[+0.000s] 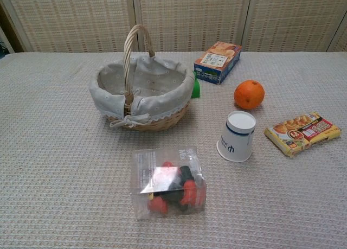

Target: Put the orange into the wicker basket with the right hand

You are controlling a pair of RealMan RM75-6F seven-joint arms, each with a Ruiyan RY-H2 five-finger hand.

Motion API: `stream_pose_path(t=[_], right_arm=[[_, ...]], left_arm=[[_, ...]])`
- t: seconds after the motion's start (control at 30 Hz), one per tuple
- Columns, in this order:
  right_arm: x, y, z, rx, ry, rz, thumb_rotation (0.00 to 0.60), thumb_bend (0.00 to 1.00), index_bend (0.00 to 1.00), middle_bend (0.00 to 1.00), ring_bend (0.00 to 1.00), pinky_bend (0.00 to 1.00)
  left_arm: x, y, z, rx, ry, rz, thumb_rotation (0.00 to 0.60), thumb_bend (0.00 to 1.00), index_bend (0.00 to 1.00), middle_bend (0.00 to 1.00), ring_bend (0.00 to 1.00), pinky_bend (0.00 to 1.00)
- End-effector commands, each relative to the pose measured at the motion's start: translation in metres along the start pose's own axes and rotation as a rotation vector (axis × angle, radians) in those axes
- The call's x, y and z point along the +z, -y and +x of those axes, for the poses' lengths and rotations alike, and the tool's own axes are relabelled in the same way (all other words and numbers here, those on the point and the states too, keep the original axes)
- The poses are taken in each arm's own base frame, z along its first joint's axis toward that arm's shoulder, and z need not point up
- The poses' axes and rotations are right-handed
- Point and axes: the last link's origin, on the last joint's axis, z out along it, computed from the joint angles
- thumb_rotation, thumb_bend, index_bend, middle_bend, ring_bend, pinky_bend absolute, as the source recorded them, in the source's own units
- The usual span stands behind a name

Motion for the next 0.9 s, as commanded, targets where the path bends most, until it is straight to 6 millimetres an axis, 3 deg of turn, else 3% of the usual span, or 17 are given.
stream_pose_path(t=[0.03, 0.2, 0.33, 0.57, 0.67, 0.9], right_arm=[[0.000, 0.000, 0.002, -0.008, -0.005, -0.003, 0.600, 0.03, 0.00, 0.00, 0.00, 0.16], [0.005, -0.002, 0.009, -0.020, -0.010, -0.028, 0.600, 0.02, 0.00, 0.00, 0.00, 0.16], [0.020, -0.002, 0.016, -0.028, 0.002, -0.058, 0.600, 0.00, 0.00, 0.00, 0.00, 0.16], [0.086, 0.010, 0.021, -0.043, 0.051, -0.101, 0.600, 0.00, 0.00, 0.00, 0.00, 0.15], [0.125, 0.026, 0.016, -0.042, 0.095, -0.114, 0.600, 0.00, 0.00, 0.00, 0.00, 0.15], [0.191, 0.068, -0.008, -0.057, 0.152, -0.150, 0.600, 0.00, 0.00, 0.00, 0.00, 0.14]], left_arm=[[0.000, 0.000, 0.000, 0.001, 0.000, 0.000, 0.600, 0.33, 0.00, 0.00, 0.00, 0.10], [0.000, 0.001, 0.000, 0.000, -0.002, 0.003, 0.600, 0.33, 0.00, 0.00, 0.00, 0.10], [0.000, 0.002, 0.000, -0.007, -0.003, 0.012, 0.600, 0.33, 0.00, 0.00, 0.00, 0.10], [0.002, 0.001, -0.001, -0.007, 0.008, 0.011, 0.600, 0.33, 0.00, 0.00, 0.00, 0.10], [0.003, 0.001, -0.001, -0.011, 0.012, 0.012, 0.600, 0.33, 0.00, 0.00, 0.00, 0.10], [0.004, 0.004, -0.001, -0.018, 0.026, 0.027, 0.600, 0.33, 0.00, 0.00, 0.00, 0.10]])
